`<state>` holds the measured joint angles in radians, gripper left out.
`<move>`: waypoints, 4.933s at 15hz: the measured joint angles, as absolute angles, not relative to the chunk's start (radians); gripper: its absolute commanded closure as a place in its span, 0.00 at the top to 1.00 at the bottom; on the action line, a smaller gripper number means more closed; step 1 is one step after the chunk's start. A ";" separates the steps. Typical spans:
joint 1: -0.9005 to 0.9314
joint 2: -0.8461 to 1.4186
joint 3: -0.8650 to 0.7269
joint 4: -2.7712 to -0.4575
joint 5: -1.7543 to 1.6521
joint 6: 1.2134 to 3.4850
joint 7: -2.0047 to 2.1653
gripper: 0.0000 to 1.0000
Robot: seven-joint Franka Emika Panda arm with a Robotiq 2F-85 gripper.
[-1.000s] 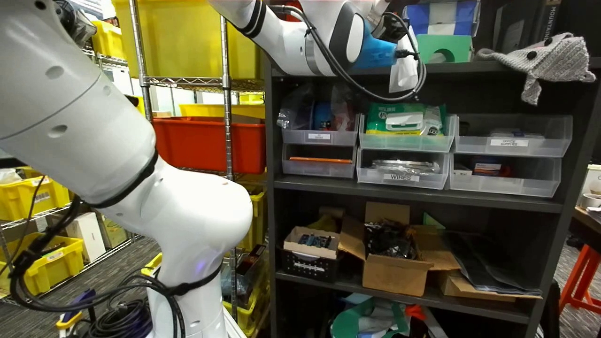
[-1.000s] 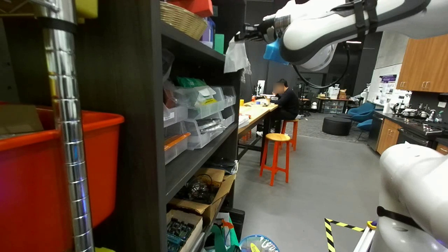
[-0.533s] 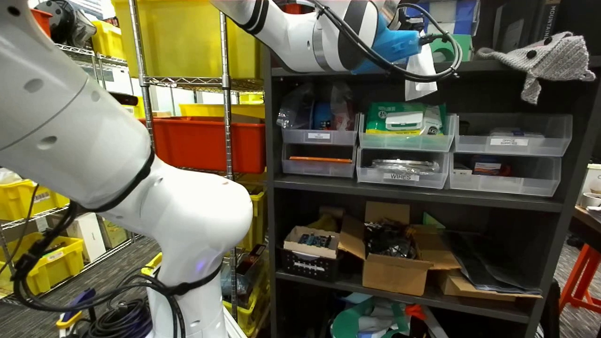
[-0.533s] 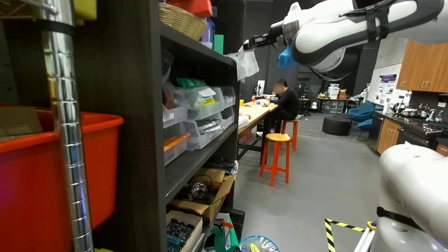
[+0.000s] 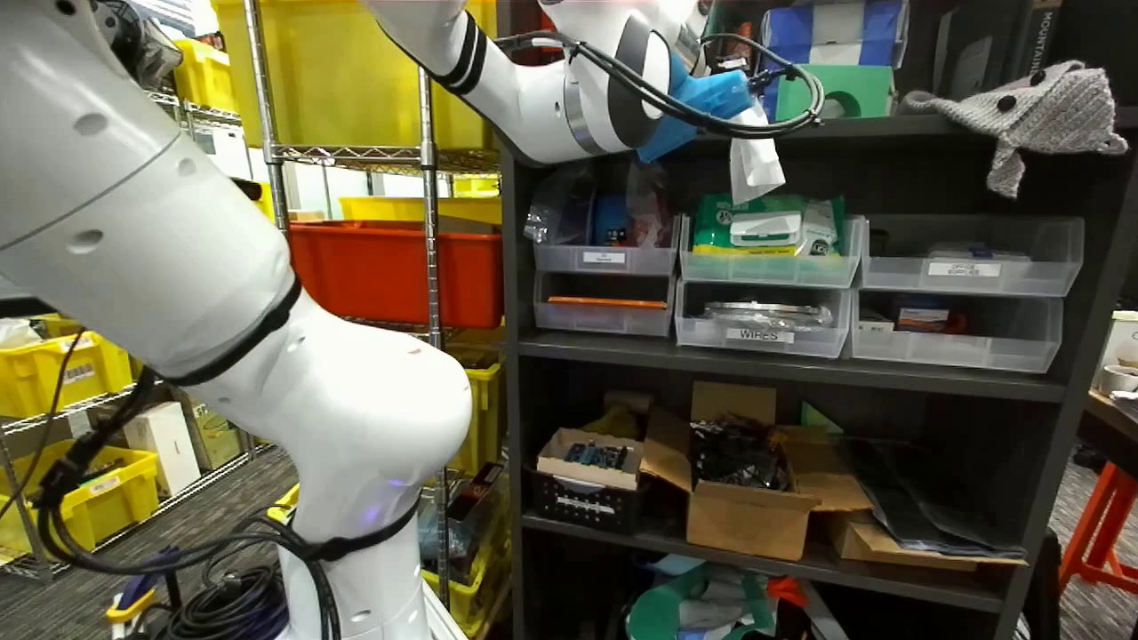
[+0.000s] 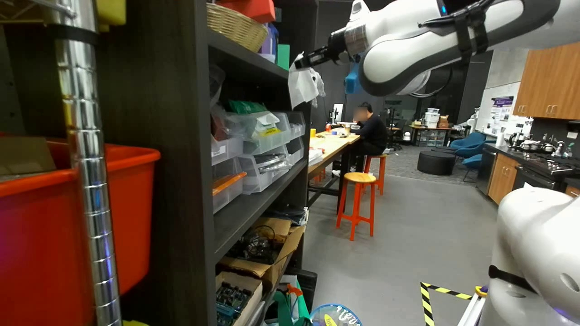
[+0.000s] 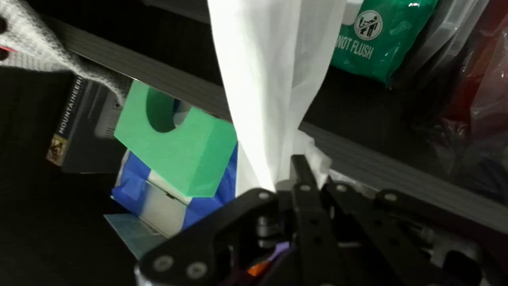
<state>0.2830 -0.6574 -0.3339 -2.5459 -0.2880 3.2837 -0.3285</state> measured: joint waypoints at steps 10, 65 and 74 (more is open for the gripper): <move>-0.038 -0.550 0.039 -2.559 -0.282 3.428 -0.323 0.01; 0.072 -0.329 -0.070 -2.363 -0.219 3.133 -0.327 0.01; 0.539 -0.305 -0.460 -2.301 0.070 2.996 -0.596 0.46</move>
